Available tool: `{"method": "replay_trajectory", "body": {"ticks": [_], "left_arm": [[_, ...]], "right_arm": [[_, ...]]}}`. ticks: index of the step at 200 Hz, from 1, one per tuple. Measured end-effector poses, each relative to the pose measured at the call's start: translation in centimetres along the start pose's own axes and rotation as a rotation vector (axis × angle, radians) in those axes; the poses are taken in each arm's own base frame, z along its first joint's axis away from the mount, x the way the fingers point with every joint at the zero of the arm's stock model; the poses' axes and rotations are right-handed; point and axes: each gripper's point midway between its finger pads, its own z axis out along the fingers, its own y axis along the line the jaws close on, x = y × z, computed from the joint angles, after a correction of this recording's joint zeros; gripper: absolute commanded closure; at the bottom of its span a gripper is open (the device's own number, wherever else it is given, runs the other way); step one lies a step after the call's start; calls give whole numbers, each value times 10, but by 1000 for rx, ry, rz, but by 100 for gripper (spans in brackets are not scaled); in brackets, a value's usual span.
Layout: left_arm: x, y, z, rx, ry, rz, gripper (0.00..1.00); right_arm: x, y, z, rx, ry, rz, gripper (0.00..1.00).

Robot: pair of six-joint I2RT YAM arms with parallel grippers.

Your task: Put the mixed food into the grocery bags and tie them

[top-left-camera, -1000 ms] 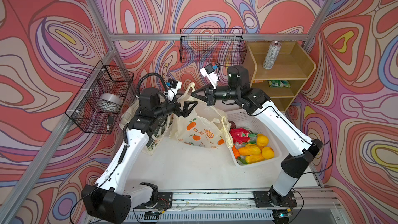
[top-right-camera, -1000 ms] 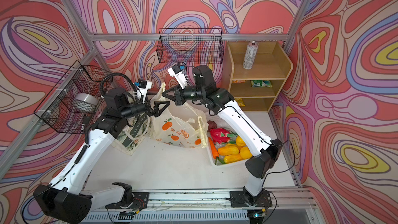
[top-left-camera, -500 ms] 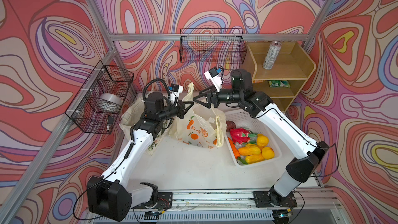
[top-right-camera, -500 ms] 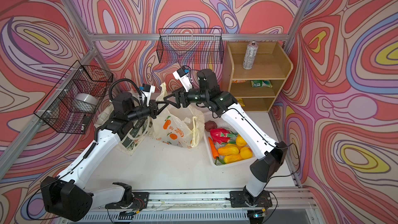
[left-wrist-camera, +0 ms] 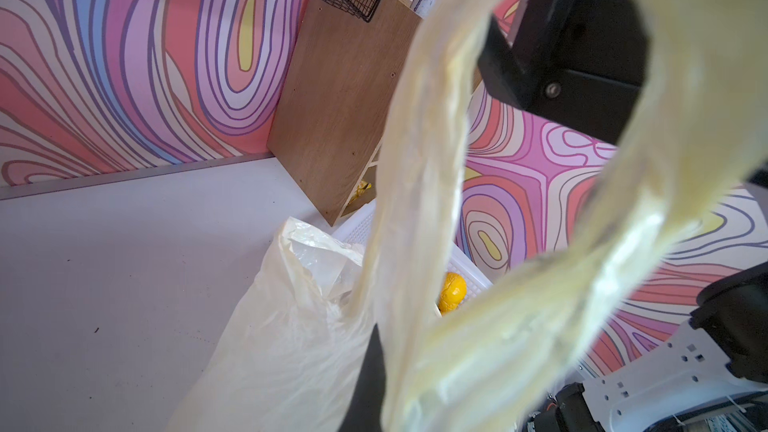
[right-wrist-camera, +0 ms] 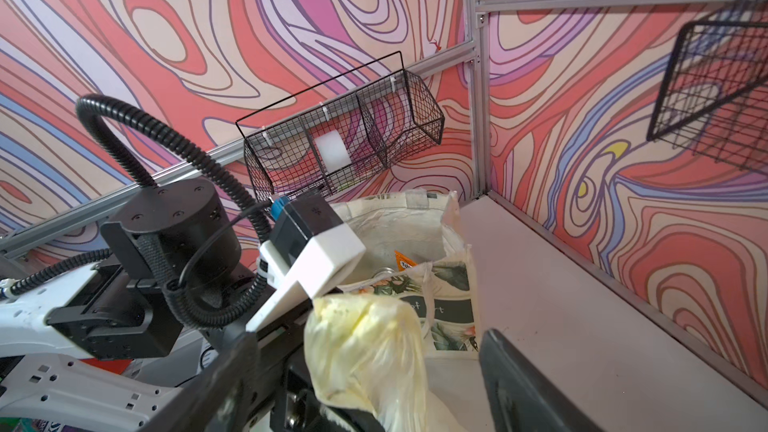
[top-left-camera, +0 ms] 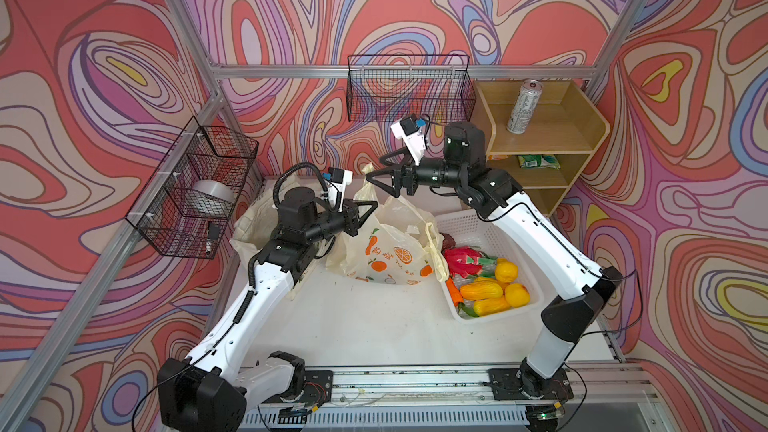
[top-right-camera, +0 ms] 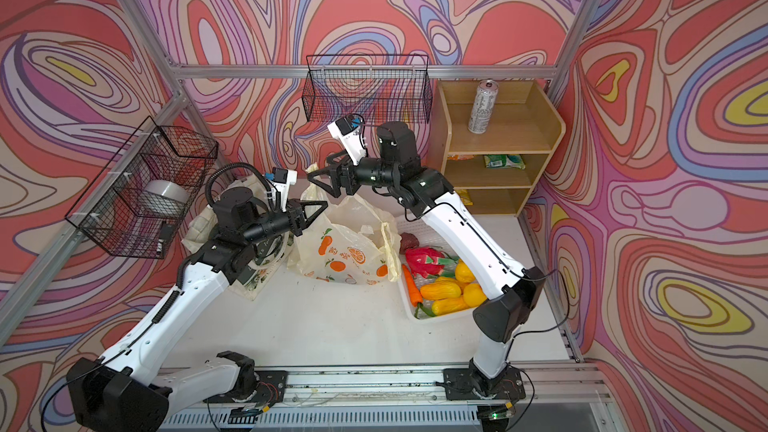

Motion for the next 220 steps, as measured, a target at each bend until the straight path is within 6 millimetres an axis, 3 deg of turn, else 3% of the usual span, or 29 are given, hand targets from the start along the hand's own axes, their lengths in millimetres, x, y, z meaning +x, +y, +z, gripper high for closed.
{"method": "replay_trajectory", "body": {"ticks": [16,40,65,88,124,149,181,220], "left_arm": [[1,0,0,0,1,-3,100],[1,-1,1,-1,2,-5,100],[3,0,0,-9,10,10,45],[9,0,-11,-49,28,53,24],[3,-27,-52,-85,-8,215,16],[-3,-36,-61,-89,3,290,15],[-15,-30,-42,-81,51,334,15],[-8,-12,-10,-38,130,318,16]], "right_arm": [[2,-1,10,-15,4,-1,35],[13,-9,25,-28,27,14,100],[22,-15,32,-30,45,37,100],[21,-14,30,-50,45,32,100],[22,-11,16,-110,69,32,100],[21,-2,4,-162,80,27,100],[21,14,0,-243,92,34,100],[22,22,-3,-290,100,50,100]]}}
